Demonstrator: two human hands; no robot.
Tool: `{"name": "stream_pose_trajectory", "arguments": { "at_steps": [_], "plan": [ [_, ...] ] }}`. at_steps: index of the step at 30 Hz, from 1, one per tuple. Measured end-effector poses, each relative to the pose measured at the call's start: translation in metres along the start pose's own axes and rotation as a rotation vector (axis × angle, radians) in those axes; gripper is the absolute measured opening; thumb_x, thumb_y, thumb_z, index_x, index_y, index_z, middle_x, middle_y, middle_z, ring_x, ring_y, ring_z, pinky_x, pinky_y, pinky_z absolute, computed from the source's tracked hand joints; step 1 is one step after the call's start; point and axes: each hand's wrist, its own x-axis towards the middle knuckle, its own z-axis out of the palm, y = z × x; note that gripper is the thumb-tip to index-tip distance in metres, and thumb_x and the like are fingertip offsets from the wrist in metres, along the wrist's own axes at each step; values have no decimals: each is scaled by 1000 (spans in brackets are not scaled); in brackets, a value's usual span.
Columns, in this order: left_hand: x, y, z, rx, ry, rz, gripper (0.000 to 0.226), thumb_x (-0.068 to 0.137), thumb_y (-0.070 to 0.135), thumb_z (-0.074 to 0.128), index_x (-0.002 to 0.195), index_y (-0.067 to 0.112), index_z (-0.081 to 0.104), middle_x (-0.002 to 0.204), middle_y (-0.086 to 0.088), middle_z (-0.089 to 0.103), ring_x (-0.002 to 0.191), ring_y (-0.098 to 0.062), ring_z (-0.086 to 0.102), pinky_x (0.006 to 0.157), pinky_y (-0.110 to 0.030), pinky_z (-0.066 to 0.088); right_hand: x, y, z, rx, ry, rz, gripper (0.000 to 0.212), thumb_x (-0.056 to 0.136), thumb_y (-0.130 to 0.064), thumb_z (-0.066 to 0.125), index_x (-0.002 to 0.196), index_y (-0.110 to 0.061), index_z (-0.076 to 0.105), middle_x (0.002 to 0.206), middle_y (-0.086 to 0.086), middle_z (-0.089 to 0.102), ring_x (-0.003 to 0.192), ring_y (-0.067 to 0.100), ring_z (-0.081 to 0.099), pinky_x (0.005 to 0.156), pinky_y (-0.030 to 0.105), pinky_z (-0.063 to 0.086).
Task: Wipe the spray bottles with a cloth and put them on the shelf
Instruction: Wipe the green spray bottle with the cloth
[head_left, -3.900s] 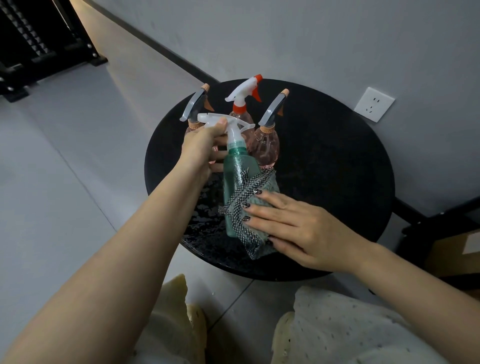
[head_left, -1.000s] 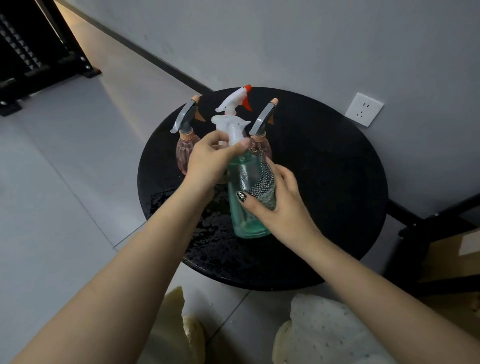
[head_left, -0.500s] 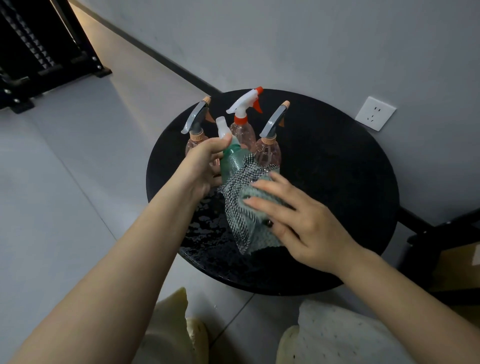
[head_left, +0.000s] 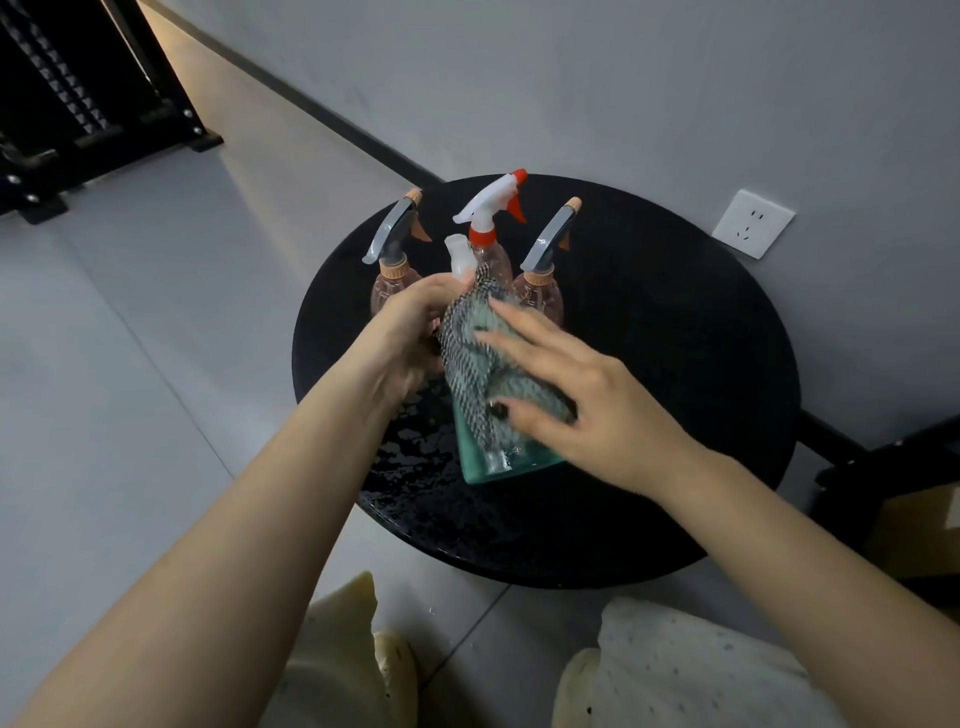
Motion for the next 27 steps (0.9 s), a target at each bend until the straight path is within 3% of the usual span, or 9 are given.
{"name": "stream_pose_trajectory", "arguments": {
  "at_steps": [2, 4, 7, 12, 20, 23, 25, 27],
  "plan": [
    [0, 0, -1, 19, 3, 11, 14, 91, 20, 48, 83, 17, 60, 98, -6, 60, 89, -24, 54, 82, -39, 48, -17, 1, 0, -80, -16, -91, 53, 91, -44, 46, 141, -29, 34, 152, -16, 24, 144, 8, 12, 113, 34, 21],
    [-1, 0, 1, 14, 0, 23, 15, 93, 25, 50, 80, 20, 57, 85, 2, 60, 72, -13, 59, 66, -29, 51, -35, 6, 4, -195, -20, -213, 46, 95, -30, 47, 139, -20, 39, 149, -7, 33, 143, 17, 18, 113, 37, 27],
    [-2, 0, 4, 2, -9, 32, 16, 93, 27, 50, 81, 19, 56, 81, 4, 60, 65, -10, 60, 64, -30, 53, -58, 15, 9, -292, 0, -342, 48, 90, 1, 48, 136, -15, 42, 143, 3, 42, 140, 27, 27, 107, 41, 38],
    [0, -6, 9, 23, -45, 35, 14, 93, 29, 50, 88, 18, 58, 86, 2, 58, 68, -12, 58, 60, -26, 52, -52, 18, 0, -167, -16, -312, 55, 85, 11, 44, 135, -13, 43, 142, 1, 43, 139, 22, 30, 112, 35, 31],
    [3, -12, 8, -2, -70, 37, 17, 88, 6, 46, 88, 13, 62, 86, -6, 60, 79, -21, 55, 76, -34, 44, -3, 15, -9, 51, 20, 24, 52, 94, -4, 44, 136, -34, 38, 147, -17, 30, 139, 0, 20, 113, 15, 14],
    [3, -13, 6, -19, -77, 24, 18, 89, 8, 46, 90, 13, 63, 89, -7, 61, 80, -22, 55, 76, -35, 45, -2, 10, -4, -24, -4, 15, 44, 96, -29, 41, 140, -32, 34, 150, -16, 24, 141, 0, 14, 113, 12, 12],
    [3, -12, 4, -34, -96, 33, 19, 89, 5, 43, 87, 12, 61, 85, -7, 62, 75, -21, 57, 74, -34, 46, -9, 6, -1, -161, -42, -63, 50, 94, -42, 38, 142, -27, 33, 151, -13, 23, 143, 6, 11, 114, 20, 16],
    [2, -10, 2, -21, -75, 35, 15, 90, 11, 48, 83, 15, 60, 78, -3, 63, 69, -18, 58, 67, -31, 47, -19, 3, 3, -296, -52, -176, 49, 95, -42, 39, 140, -20, 39, 149, -5, 32, 143, 16, 16, 114, 34, 25]
  ]
}}
